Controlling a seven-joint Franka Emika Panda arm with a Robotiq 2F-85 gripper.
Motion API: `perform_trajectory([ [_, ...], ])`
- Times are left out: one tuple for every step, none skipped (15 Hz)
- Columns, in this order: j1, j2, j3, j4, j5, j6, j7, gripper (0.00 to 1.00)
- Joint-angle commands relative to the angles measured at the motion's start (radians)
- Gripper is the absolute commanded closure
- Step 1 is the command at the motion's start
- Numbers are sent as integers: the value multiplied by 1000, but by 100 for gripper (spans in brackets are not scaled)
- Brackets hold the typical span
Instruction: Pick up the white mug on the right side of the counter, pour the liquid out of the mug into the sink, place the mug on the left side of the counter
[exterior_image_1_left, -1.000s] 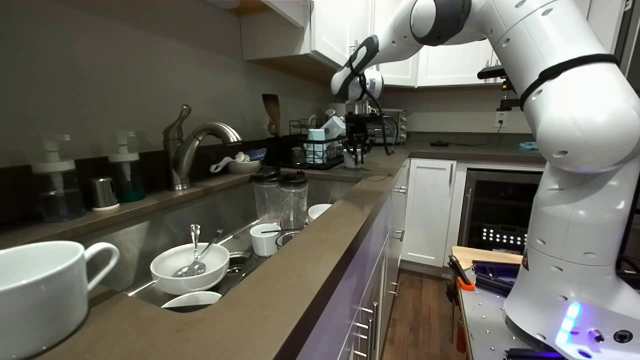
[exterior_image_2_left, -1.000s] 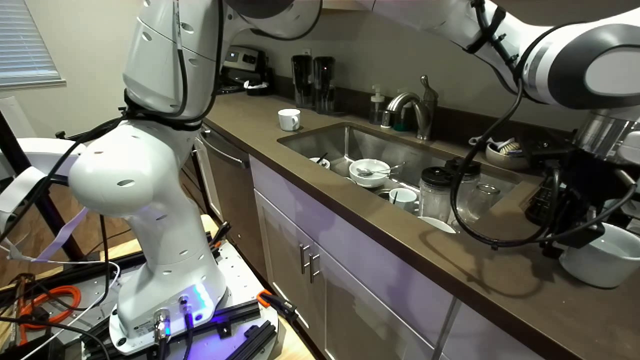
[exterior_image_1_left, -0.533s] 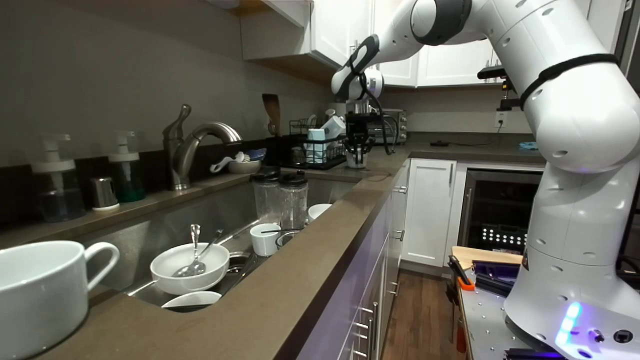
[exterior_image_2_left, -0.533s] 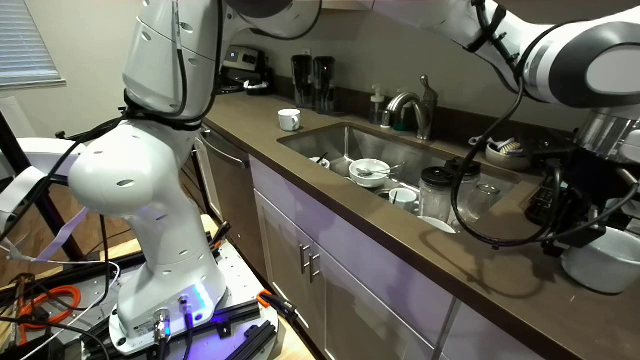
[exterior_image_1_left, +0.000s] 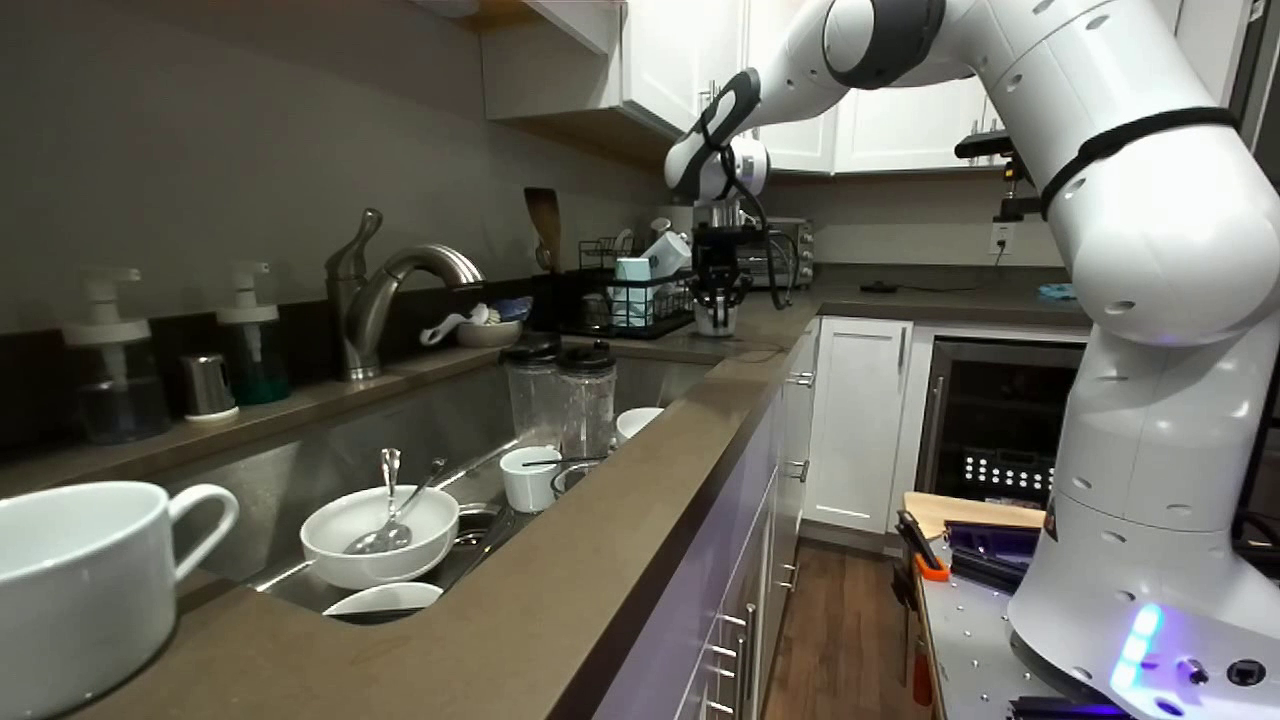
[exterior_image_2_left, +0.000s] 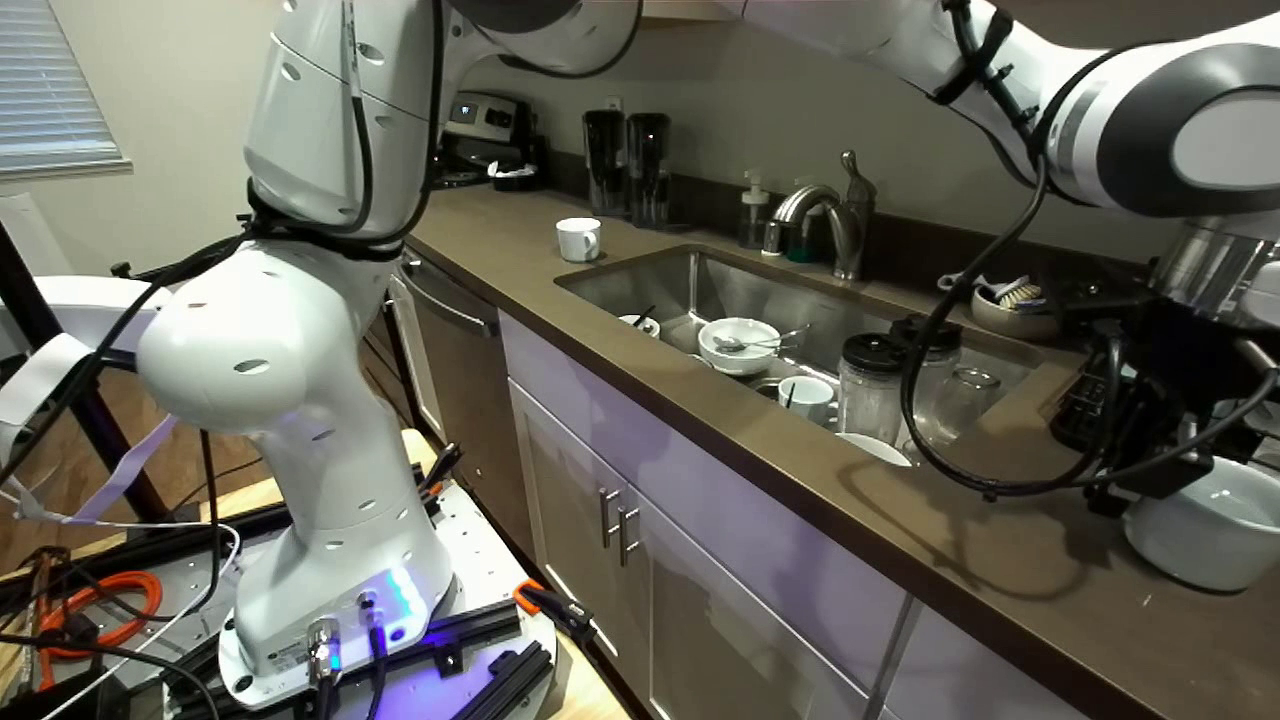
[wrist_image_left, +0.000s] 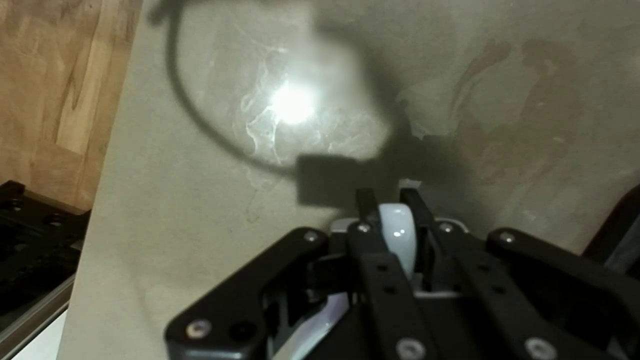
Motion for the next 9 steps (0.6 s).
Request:
perform_trajectory([
  [10, -61, -8, -64, -8, 23, -16, 93],
  [12, -68, -10, -72, -10, 26, -15, 93],
  [13, -75, -11, -79, -11, 29, -14, 93],
  [14, -85, -12, -88, -13, 31, -14, 93],
  [16, -92, -14, -96, -14, 33, -13, 93],
  [18, -102, -15, -106, -16, 36, -12, 92],
  [19, -112, -17, -115, -17, 40, -12, 93],
  [22, -122, -18, -125, -18, 46, -13, 93],
  [25, -133, -20, -134, -19, 48, -13, 93],
])
